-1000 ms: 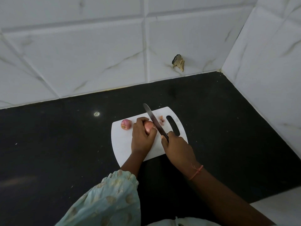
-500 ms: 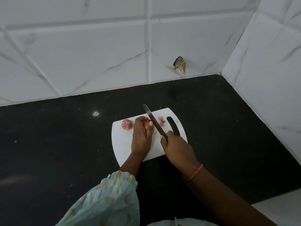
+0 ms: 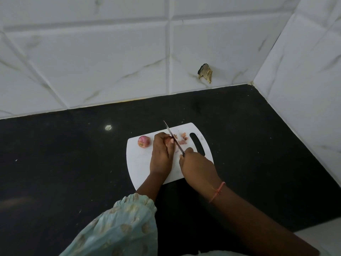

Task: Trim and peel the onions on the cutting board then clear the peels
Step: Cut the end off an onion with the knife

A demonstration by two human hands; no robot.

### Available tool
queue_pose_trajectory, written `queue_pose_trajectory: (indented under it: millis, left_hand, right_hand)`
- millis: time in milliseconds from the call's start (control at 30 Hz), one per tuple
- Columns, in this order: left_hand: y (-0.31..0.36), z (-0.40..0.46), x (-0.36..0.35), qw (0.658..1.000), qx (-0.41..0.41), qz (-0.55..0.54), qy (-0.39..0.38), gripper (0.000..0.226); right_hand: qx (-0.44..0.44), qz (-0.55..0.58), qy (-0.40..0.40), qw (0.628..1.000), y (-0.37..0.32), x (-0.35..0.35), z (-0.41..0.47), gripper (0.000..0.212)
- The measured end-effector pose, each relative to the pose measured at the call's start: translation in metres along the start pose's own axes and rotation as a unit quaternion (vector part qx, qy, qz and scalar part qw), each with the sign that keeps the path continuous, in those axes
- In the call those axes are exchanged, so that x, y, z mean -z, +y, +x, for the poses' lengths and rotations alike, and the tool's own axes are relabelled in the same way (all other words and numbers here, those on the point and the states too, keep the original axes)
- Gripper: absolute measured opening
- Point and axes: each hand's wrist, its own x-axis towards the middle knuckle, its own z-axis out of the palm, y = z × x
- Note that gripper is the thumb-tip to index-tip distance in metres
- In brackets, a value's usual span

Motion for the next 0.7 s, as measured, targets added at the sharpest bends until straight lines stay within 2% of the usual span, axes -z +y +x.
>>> queue_pose_trajectory:
  millis: [133,300,467,700]
  left_hand:
    - [0.001,0.001,0.000,1.000,0.000,-0.015,0.003,0.009]
    - [0.000,0.001,0.001,1.000,0.007,-0.009,-0.004,0.014]
    - [0.000,0.000,0.001,1.000,0.008,-0.029,-0.003,0.014]
    - [0.002,-0.001,0.003,0.999,0.011,-0.041,0.002,0.011]
  right_hand:
    - [-0.023,0.049,-0.027,0.998,-0.004,0.000,0.017,0.032]
    - [-0.015,-0.004,-0.004,1.000,-0.001,-0.009,0.006,0.027]
    - [-0.036,0.073,-0.051,0.995,0.007,-0.021,0.014,0.031]
    - [-0.043,0.046,-0.004,0.998,0.029,-0.033,0.009,0.032]
